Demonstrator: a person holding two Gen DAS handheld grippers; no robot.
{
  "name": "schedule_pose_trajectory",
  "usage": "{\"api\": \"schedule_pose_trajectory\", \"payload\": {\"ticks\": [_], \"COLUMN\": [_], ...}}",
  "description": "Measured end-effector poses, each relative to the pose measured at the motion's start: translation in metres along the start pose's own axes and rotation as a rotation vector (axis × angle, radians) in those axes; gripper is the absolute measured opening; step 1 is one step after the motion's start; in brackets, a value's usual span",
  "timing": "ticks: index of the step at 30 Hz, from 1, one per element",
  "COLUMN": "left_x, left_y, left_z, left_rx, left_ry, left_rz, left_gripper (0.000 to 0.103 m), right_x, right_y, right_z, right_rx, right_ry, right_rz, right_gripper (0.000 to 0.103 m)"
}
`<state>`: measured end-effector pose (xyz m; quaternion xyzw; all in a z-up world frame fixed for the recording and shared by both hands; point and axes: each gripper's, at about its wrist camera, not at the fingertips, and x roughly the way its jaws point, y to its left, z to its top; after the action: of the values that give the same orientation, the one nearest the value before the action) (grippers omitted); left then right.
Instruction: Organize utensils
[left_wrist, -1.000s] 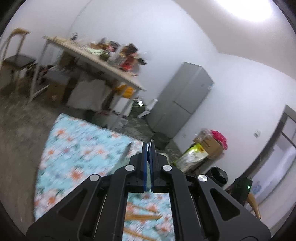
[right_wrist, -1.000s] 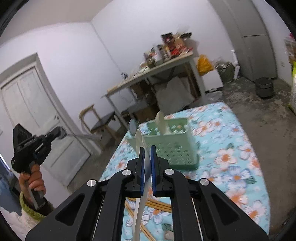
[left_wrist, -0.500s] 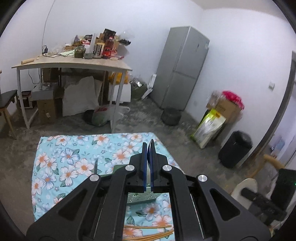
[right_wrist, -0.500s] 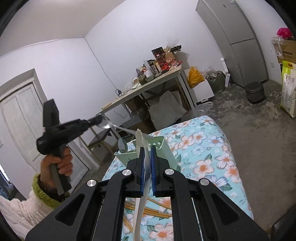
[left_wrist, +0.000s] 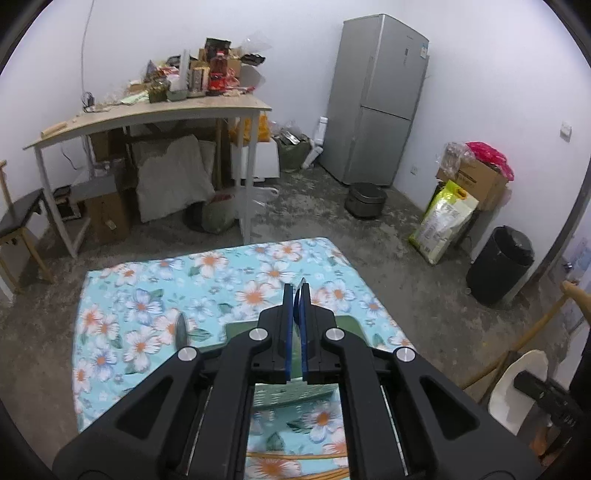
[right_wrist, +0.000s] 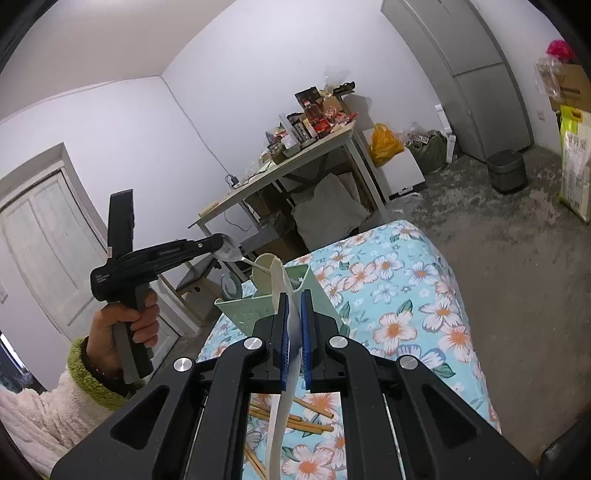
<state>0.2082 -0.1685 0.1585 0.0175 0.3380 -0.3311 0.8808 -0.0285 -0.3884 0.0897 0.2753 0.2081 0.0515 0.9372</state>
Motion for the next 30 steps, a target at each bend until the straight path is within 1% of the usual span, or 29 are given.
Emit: {"api": "schedule_pose_trajectory", "payload": {"ticks": [2,4,6,8,9,12,15,16,19,22,27,30], "left_x": [0.005,0.008,0.005,-0.004,-0.007,-0.023,-0.044,-0.053,-0.074,-0.098,-0.126,-0.139], "left_y": [0.001,0.005,0.007,0.012,0.014,0.025,0.042,0.049,0.069,0.095,0.131,0.150], "left_z": [0.002,0.004,0.006,0.006,0.006,0.004,-0.002,-0.008,-0.024,-0.053,-0.098,-0.124], "left_rx": [-0.037,-0.071,-0.092,-0.111,-0.115,-0.136,-0.157,-0.167,-0.193,-0.246,-0.330,-0.365], "left_ry": [0.000,-0.008,-0.034,-0.072,-0.085,-0.132,-0.176,-0.190,-0.213,-0.224,-0.216,-0.204], "left_rz": [-0.058,-0.097,-0.117,-0.135,-0.136,-0.130,-0.105,-0.090,-0.051,0.004,0.072,0.105], "left_gripper": [0.006,0.013,0.019,0.023,0.026,0.030,0.035,0.038,0.043,0.048,0.054,0.054], "right_x": [-0.001,0.000,-0.001,0.001,0.002,0.011,0.023,0.030,0.049,0.073,0.119,0.146], "right_y": [0.000,0.000,0.000,0.000,0.000,0.005,0.014,0.021,0.039,0.059,0.092,0.107], "right_z": [-0.001,0.000,0.000,0.003,0.004,0.011,0.021,0.027,0.041,0.052,0.067,0.069], "right_rx": [0.000,-0.002,-0.005,-0.005,-0.005,-0.008,-0.011,-0.016,-0.026,-0.044,-0.087,-0.102], "right_ry": [0.001,0.001,-0.001,-0.002,-0.002,-0.002,-0.011,-0.021,-0.044,-0.074,-0.141,-0.218], "right_rz": [-0.001,-0.003,-0.006,-0.003,0.001,0.029,0.065,0.086,0.130,0.155,0.146,0.113], "right_gripper": [0.006,0.006,0.006,0.006,0.007,0.007,0.007,0.007,0.007,0.007,0.007,0.007]}}
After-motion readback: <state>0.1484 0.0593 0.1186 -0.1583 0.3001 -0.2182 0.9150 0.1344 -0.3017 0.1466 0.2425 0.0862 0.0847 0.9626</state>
